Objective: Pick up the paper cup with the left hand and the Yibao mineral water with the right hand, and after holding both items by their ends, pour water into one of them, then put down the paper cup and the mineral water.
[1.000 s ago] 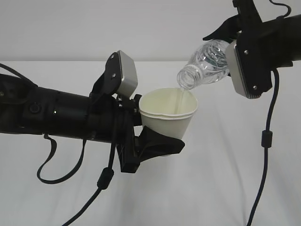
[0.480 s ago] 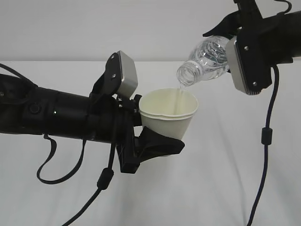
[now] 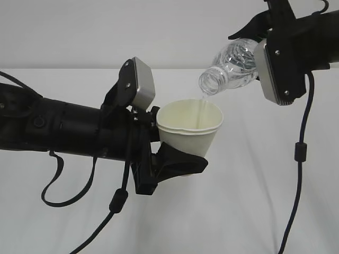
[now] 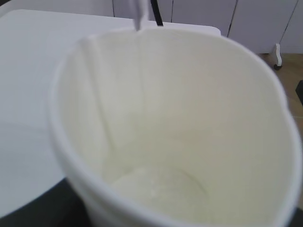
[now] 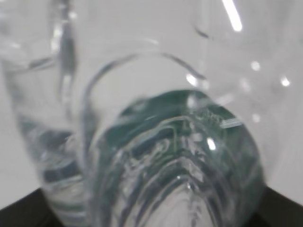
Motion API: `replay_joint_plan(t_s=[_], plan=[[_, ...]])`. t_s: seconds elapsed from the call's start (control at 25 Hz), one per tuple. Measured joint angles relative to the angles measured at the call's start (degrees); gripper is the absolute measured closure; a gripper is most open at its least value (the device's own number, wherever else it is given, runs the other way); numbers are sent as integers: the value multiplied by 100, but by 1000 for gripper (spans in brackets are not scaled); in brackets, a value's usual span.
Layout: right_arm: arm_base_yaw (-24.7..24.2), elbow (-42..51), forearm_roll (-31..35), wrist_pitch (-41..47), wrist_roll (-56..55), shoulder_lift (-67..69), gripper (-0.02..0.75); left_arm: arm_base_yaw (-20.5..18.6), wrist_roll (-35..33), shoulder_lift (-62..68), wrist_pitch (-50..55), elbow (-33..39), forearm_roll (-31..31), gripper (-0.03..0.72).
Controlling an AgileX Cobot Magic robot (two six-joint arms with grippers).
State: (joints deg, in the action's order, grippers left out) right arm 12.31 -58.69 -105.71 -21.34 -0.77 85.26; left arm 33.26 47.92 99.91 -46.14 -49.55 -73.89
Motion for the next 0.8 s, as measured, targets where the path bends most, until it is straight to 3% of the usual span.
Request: replay_joint_plan(t_s=[0.8], plan=[[0, 0, 0, 0, 0, 0, 247, 0, 0, 0, 0, 0, 0, 256]])
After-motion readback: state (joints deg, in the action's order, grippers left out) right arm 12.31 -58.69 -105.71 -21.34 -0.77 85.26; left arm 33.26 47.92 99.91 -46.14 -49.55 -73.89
